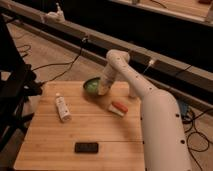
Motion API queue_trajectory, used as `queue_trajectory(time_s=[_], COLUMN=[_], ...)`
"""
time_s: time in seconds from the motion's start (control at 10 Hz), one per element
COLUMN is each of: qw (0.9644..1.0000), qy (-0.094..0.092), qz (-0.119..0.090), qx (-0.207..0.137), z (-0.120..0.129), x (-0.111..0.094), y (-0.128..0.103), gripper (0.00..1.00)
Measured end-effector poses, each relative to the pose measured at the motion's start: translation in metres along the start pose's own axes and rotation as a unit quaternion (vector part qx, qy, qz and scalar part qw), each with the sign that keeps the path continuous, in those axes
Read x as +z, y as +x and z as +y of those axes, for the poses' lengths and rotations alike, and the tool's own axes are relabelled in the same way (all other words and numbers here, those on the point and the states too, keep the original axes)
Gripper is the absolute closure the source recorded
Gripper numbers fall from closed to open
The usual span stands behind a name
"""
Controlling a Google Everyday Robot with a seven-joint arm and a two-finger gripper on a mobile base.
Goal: Drag the ceramic bowl in a circle
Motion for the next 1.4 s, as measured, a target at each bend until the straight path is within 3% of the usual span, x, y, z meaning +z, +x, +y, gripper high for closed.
queue_trajectory(time_s=[0.4, 0.5, 0.7, 1.0, 1.2, 1.4], qw=[0.9969, 0.9961, 0.9968, 0.9982, 0.9982, 0.9982], qy=[-0.044, -0.052, -0.063, -0.054, -0.037, -0.022], qz=[-0.026, -0.029, -0.026, -0.016, -0.008, -0.005], qx=[-0.06, -0.065, -0.042, 0.021, 0.047, 0.055], z=[0.023, 0.034, 0.055, 0.07, 0.06, 0.04], x=[0.021, 0.022, 0.016, 0.003, -0.005, -0.01], y=[-0.044, -0.044, -0.027, 0.016, 0.037, 0.039], gripper=[1.0, 1.0, 1.0, 1.0, 1.0, 1.0])
